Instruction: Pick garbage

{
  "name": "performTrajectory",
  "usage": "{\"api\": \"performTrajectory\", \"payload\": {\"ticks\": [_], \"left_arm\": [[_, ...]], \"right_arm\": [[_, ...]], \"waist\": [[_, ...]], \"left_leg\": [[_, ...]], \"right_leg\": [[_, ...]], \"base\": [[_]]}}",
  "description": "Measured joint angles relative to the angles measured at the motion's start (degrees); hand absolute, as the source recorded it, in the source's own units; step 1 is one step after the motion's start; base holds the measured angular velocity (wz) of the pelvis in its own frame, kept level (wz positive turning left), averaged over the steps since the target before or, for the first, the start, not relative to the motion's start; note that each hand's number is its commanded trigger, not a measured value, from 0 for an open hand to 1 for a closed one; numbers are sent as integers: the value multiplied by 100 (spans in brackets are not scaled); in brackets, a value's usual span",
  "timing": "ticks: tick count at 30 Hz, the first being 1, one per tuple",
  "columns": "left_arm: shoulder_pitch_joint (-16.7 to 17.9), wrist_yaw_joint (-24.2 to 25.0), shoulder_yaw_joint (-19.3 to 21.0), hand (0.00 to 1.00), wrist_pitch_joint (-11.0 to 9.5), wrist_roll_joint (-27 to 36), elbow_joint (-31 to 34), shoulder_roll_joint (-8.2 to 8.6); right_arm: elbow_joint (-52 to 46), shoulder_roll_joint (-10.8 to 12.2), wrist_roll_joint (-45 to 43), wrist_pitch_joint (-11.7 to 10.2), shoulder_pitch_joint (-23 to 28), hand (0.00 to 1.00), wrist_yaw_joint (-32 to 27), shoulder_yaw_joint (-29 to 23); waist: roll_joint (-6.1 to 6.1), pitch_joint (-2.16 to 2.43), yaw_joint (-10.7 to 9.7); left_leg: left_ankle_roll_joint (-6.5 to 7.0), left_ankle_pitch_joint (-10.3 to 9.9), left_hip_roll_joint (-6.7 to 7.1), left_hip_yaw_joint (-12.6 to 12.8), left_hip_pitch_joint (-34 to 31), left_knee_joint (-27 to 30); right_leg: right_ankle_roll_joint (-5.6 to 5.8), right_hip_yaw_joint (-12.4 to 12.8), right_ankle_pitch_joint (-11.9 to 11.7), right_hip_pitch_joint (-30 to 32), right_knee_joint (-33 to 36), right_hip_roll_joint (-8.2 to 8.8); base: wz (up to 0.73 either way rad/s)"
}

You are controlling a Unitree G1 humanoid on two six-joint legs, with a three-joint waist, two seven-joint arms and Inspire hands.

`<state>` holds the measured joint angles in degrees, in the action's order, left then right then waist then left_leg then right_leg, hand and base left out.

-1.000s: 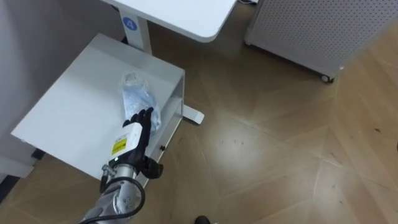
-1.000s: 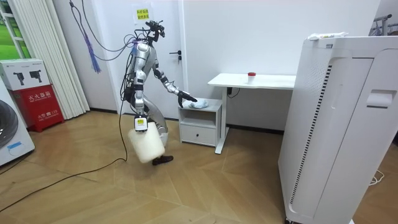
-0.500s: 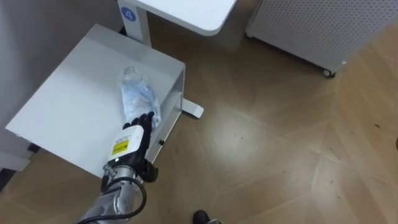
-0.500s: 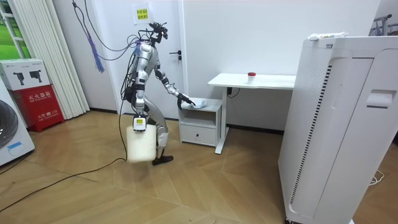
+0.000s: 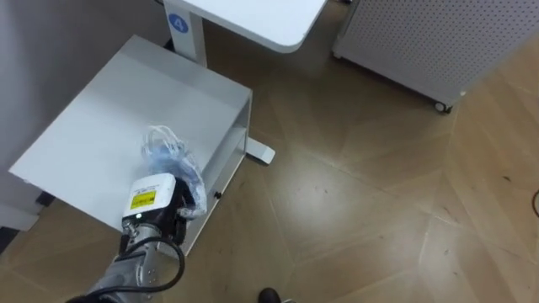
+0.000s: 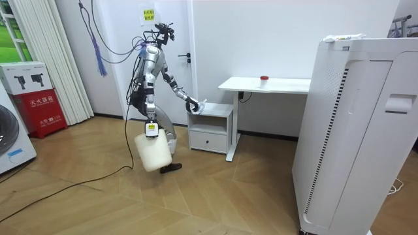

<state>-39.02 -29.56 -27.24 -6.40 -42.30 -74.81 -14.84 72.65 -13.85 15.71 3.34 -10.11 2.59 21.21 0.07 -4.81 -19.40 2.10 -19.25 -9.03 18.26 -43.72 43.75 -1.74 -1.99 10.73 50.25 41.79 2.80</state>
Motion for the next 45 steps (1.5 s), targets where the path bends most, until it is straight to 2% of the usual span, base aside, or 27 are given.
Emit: {"api": "performTrajectory", "payload": {"ticks": [3, 6, 10, 13, 16, 20, 22, 24, 26, 28, 30, 34, 36, 38, 39, 42, 45], "left_arm": [[-4, -19, -1, 100, -25, -425, -4, 15], [-6, -28, 3, 100, -25, -734, -3, 15], [-5, -102, -2, 100, -32, -715, 4, 18], [6, -147, -2, 100, -110, -641, 27, 35], [50, -205, 3, 100, -175, -395, 23, 57], [71, -256, 10, 100, -289, 179, 112, 145], [81, -254, 4, 100, -295, 636, 192, 249], [243, -239, -7, 100, -298, 1259, 681, 418], [344, -188, -50, 100, -353, 1533, 1104, 564], [484, -46, -144, 100, -508, 1706, 1423, 724], [681, 328, -539, 100, -582, 2139, 1858, 851], [968, 973, -978, 100, -792, 2565, 2244, 964], [1200, 1386, -1302, 100, -825, 2937, 2472, 911], [1256, 1698, -1496, 100, -822, 3155, 2505, 893], [1264, 1904, -1596, 100, -822, 3220, 2545, 899], [1279, 2359, -1688, 100, -822, 3325, 2622, 1001], [1445, 2729, -1735, 100, -822, 3689, 2846, 1011]], "right_arm": [[-179, -31, -13, 36, -61, 100, -280, -2], [-349, -78, -25, 36, -111, 100, -468, -2], [-379, -134, -24, 37, -219, 100, -563, 13], [-390, -155, -16, 36, -285, 100, -709, 36], [-431, -215, -26, 32, -399, 100, -863, 253], [-432, -201, -87, 22, -557, 100, -1031, 351], [-434, -224, -260, 7, -591, 100, -1096, 455], [-434, -227, -262, -19, -653, 100, -1182, 463], [-435, -282, -282, -79, -736, 100, -1267, 461], [-454, -302, -316, -105, -839, 100, -1380, 457], [-455, -318, -314, -195, -983, 100, -1493, 448], [-460, -326, -297, -464, -1181, 100, -1556, 432], [-619, -323, -102, -648, -1247, 100, -1587, 302], [-874, -197, 500, -899, -1264, 100, -1488, 170], [-899, -50, 822, -1021, -1310, 100, -1437, 158], [-1129, 279, 1375, -1095, -1391, 100, -1274, 109], [-1358, 338, 1563, -1214, -1338, 100, -923, 246]], "waist": [[11, -5, 187], [15, -5, 255], [28, -12, 359], [34, -16, 502], [31, -17, 595], [22, -24, 831], [20, -25, 884], [-50, -60, 946], [-63, -68, 1042], [-76, -66, 1062], [-85, -60, 1058], [-139, -37, 1063], [-241, 19, 1089], [-273, 37, 1049], [-288, 44, 1036], [-294, 47, 1041], [-313, 59, 1042]], "left_leg": [[-10, 6, -22, -1, -2, -3], [-29, 19, -22, -22, -3, -5], [-54, 35, -25, -99, -36, 8], [-81, 64, -47, -126, -53, -6], [-98, 137, -41, -126, -45, -84], [-137, 179, -20, -149, -43, -169], [-132, 251, -3, -175, -21, -256], [-141, 309, 65, -204, 63, -399], [-128, 334, 92, -200, 72, -464], [-115, 366, 187, -202, 114, -564], [-103, 396, 186, -188, 154, -673], [-95, 399, 182, -189, 245, -696], [-95, 399, 186, -166, 352, -719], [-95, 399, 175, -142, 447, -764], [-95, 399, 178, -138, 513, -801], [-88, 405, 183, -137, 648, -842], [-73, 414, 197, -146, 786, -898]], "right_leg": [[-19, -7, -10, 1, -6, -15], [-35, -40, -15, -4, -1, -6], [-63, -72, -32, -12, -19, -17], [-95, -140, -51, -13, -36, -19], [-135, -148, -82, -24, -93, -11], [-171, -180, -115, -37, -182, -39], [-184, -250, -137, -97, -261, -11], [-183, -286, -135, -174, -315, 40], [-169, -288, -129, -173, -341, 78], [-143, -273, -121, -190, -372, 125], [-103, -277, -150, -257, -500, 125], [-73, -281, -171, -394, -621, 90], [-73, -242, -169, -469, -661, 71], [-74, -257, -168, -561, -731, 60], [-76, -267, -167, -626, -755, 62], [-68, -295, -166, -790, -822, 72], [-36, -293, -155, -915, -836, 118]], "base": [[0], [1], [4], [5], [3], [1], [17], [21], [10], [5], [0], [-1], [-14], [-3], [5], [5], [5]]}}
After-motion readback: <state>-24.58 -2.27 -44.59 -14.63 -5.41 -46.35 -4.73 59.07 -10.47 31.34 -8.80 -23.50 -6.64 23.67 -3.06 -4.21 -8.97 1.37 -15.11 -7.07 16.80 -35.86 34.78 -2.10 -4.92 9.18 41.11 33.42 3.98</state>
